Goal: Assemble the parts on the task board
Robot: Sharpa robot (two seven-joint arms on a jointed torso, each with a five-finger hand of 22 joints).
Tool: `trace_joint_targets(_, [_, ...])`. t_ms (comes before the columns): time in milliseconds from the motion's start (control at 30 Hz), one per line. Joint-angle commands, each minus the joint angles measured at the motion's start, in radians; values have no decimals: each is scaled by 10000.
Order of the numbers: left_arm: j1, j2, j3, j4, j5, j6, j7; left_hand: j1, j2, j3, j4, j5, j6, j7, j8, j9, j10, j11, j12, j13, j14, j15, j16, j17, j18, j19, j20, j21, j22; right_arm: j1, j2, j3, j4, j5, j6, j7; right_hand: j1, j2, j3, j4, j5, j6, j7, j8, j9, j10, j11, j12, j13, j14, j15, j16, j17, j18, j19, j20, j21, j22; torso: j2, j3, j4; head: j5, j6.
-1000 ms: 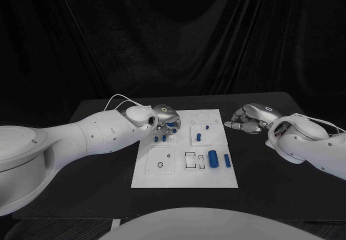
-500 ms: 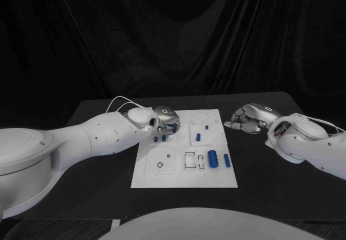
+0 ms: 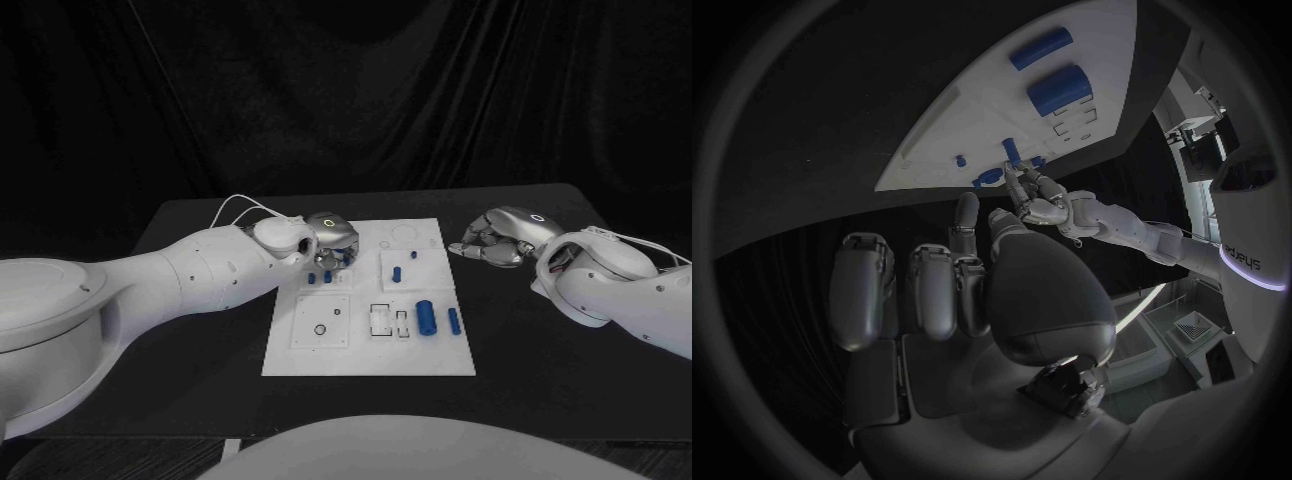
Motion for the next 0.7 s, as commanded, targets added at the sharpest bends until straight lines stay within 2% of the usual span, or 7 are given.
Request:
trace_joint_targets(33, [-8, -143, 10, 248, -29, -969, 343, -32, 162, 24, -75, 46, 134, 21, 30, -2, 226, 19, -51, -34, 133, -15, 53, 41, -185, 111, -7, 114, 1661, -25, -11, 6, 3, -14, -21, -42, 28, 4, 46, 7, -6, 37, -1, -52, -9, 1049, 83, 36, 2628, 676, 69, -60, 435, 96, 321, 85, -42, 1982, -1, 1, 1, -8, 1])
trace_joint_targets(167, [109, -459, 12, 726, -29, -1215, 301, -47, 178, 38, -101, 61, 212, 25, -6, -44, 457, 13, -131, -88, 223, -21, 42, 47, -201, 174, -21, 191, 1683, -28, -3, 6, -11, -14, 2, -43, 28, 4, 46, 7, -6, 37, -1, -52, -9, 1049, 83, 36, 2628, 676, 69, -60, 435, 96, 321, 85, -42, 1982, -1, 1, 2, -13, 1])
trace_joint_targets(300, [374, -765, 12, 1165, -28, -1168, 247, 32, 152, 126, -196, -10, 31, 85, -218, -183, 546, 73, -327, -184, 255, -7, -54, -81, -200, 194, -37, 177, 1680, -29, -9, 6, -20, -13, 24, -48, 29, 15, 52, 8, -7, 58, -5, -50, -7, 1049, 80, 36, 2628, 672, 67, -74, 414, 99, 317, 85, -55, 1978, -1, 0, 0, 13, 1])
trace_joint_targets(433, [769, -1156, 12, 1640, -28, -683, 183, 67, 136, 192, -228, -214, -107, 60, -377, -298, 439, 59, -540, -276, 197, 8, -182, -260, -174, 132, -41, 26, 1641, -30, -22, 6, -32, 10, 49, -58, 29, 15, 52, 8, -7, 58, -5, -50, -7, 1049, 80, 36, 2628, 672, 67, -74, 414, 99, 317, 85, -55, 1978, -1, 0, 1, 21, 1])
trace_joint_targets(500, [907, -1333, 12, 1805, -28, -390, 164, 56, 119, 216, -215, -376, -236, 36, -495, -386, 402, 47, -660, -326, 163, 15, -242, -331, -162, 97, -39, -52, 1622, -30, -16, 6, -43, 17, 63, -60, 29, 15, 52, 8, -7, 58, -5, -50, -7, 1049, 80, 36, 2628, 672, 67, -74, 414, 99, 317, 85, -55, 1978, -7, 1, 1, 32, 1])
trace_joint_targets(633, [1055, -1566, 11, 1917, -28, 103, 164, 24, 86, 226, -182, -554, -288, 0, -563, -480, 382, 20, -801, -381, 61, 15, -369, -528, -131, 7, -32, -242, 1576, -34, 14, 6, -64, 25, 86, -61, 29, 15, 52, 8, -7, 58, -5, -50, -7, 1049, 80, 36, 2628, 672, 67, -74, 414, 99, 317, 85, -55, 1978, -9, 2, -3, 62, 1])
trace_joint_targets(700, [1083, -1611, 11, 1901, -28, 273, 164, 17, 60, 233, -168, -624, -346, -23, -591, -535, 348, 1, -881, -411, -46, 20, -483, -706, -107, -68, -26, -389, 1540, -37, 25, 6, -71, 26, 93, -61, 29, 15, 52, 8, -7, 58, -5, -50, -7, 1049, 80, 36, 2628, 672, 67, -74, 414, 99, 317, 85, -55, 1978, -8, 4, 0, 76, 1])
